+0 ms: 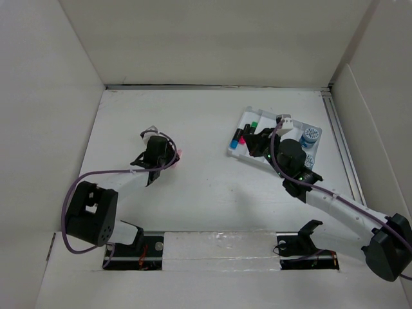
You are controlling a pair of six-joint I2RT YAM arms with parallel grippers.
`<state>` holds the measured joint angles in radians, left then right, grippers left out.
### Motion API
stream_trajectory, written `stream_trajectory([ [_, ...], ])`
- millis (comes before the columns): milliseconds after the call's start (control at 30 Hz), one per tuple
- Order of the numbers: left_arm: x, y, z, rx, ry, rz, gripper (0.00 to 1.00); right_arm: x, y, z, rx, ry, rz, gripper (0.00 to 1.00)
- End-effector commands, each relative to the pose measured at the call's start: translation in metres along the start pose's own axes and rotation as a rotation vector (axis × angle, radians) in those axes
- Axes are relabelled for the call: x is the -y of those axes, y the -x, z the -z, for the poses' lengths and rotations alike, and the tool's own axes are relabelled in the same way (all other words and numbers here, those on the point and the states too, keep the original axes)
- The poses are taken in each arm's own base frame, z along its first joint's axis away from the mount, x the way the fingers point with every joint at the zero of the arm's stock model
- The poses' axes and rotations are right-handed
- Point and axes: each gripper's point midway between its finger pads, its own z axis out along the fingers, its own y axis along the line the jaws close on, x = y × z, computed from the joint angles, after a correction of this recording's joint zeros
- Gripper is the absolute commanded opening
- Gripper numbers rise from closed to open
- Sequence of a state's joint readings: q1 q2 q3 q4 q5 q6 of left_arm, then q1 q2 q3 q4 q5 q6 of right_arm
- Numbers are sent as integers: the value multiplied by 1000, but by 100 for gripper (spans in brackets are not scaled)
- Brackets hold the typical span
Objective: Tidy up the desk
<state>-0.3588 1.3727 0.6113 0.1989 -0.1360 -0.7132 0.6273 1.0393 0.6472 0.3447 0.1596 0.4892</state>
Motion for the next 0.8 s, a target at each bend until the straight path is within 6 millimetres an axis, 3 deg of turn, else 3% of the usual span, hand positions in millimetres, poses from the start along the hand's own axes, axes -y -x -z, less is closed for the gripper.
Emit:
stream_trajectory([
  [0, 8, -2, 4, -14, -48, -47, 39, -18, 31, 0, 73, 50, -1, 2],
  [67, 1, -13, -1, -50, -10, -84, 40, -18, 31, 0, 70, 52, 1, 2],
  [133, 9, -15, -5, -57, 1, -119, 40, -18, 31, -1, 69, 54, -1, 2],
  [167, 1, -23, -9, -84, 46, -138, 40, -19, 32, 0, 70, 57, 2, 2],
  [500, 0, -11, -11, -37, 99, -153, 40, -18, 29, -2, 62, 56, 3, 2],
  [600, -5, -3, -7, 4, 130, -144, 39, -18, 28, -4, 59, 53, 4, 3],
  [767, -7, 32, 7, 155, 162, -130, 39, -19, 25, -6, 51, 58, 3, 5],
])
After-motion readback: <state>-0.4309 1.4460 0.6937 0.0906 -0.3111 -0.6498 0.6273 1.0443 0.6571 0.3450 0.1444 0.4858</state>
